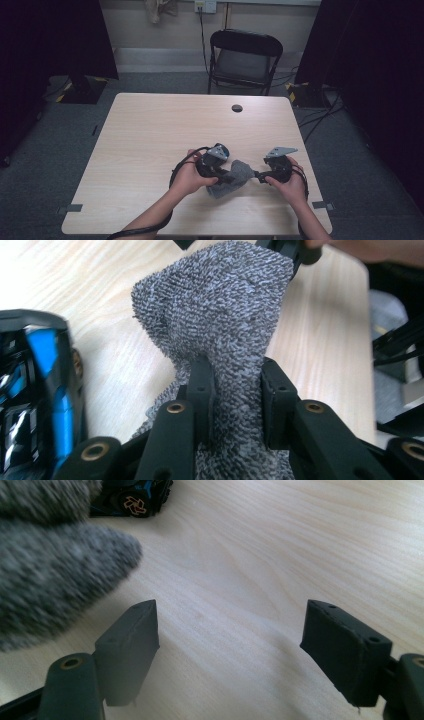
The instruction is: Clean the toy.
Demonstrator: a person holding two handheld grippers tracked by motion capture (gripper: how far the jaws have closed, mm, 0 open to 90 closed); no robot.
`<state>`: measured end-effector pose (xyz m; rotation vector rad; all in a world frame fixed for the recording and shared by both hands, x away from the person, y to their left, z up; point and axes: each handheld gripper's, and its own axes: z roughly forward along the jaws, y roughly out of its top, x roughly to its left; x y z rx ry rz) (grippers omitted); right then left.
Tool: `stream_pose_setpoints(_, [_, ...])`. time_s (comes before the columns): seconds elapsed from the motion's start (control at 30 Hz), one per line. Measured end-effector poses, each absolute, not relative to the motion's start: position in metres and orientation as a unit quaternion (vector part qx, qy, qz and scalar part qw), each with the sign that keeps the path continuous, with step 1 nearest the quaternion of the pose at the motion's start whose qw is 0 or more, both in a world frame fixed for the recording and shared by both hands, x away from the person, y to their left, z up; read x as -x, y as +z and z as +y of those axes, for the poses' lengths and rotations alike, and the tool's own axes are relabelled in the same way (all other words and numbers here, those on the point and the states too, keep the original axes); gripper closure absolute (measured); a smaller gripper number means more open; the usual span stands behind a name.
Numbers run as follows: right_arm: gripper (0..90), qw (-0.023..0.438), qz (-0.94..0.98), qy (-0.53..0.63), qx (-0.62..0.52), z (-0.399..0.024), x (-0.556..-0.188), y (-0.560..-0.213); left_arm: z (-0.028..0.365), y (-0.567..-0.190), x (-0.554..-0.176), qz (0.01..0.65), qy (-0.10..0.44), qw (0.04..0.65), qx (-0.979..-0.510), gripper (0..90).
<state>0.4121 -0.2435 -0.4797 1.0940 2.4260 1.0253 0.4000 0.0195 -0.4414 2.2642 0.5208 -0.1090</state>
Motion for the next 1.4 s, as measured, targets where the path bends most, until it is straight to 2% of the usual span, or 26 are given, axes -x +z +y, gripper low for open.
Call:
stream_pose_setpoints(0.47, [22.5,0.147,0.838,0.349,-0.393,-0.259,-0.412,-0.482,-0.009,-0.458,-0.403,0.209,-0.044,0.387,-0.897,69.4])
stream_pose_setpoints(0.53, [22.5,0.149,0.837,0.350,-0.394,-0.261,-0.412,-0.481,-0.009,-0.458,-0.404,0.206,-0.037,0.388,-0.898,65.0])
stream_pose_setpoints(0.73, [22.4,0.153,0.837,0.349,-0.393,-0.266,-0.411,-0.474,-0.006,-0.453,-0.401,0.199,-0.013,0.400,-0.895,40.2])
stream_pose_setpoints(0.8, [22.2,0.155,0.834,0.354,-0.394,-0.269,-0.411,-0.471,-0.001,-0.448,-0.401,0.202,-0.005,0.411,-0.889,34.8])
stream_pose_setpoints(0.9, [22.1,0.158,0.828,0.365,-0.396,-0.272,-0.410,-0.463,0.009,-0.440,-0.405,0.210,0.012,0.418,-0.884,31.1])
stream_pose_setpoints(1.13, [22.1,0.163,0.832,0.380,-0.370,-0.258,-0.405,-0.441,0.053,-0.431,-0.417,0.255,0.048,0.422,-0.869,29.6])
stream_pose_setpoints(1.4, [22.8,0.140,0.846,0.396,-0.327,-0.223,-0.398,-0.430,0.089,-0.447,-0.433,0.311,0.074,0.407,-0.856,28.7])
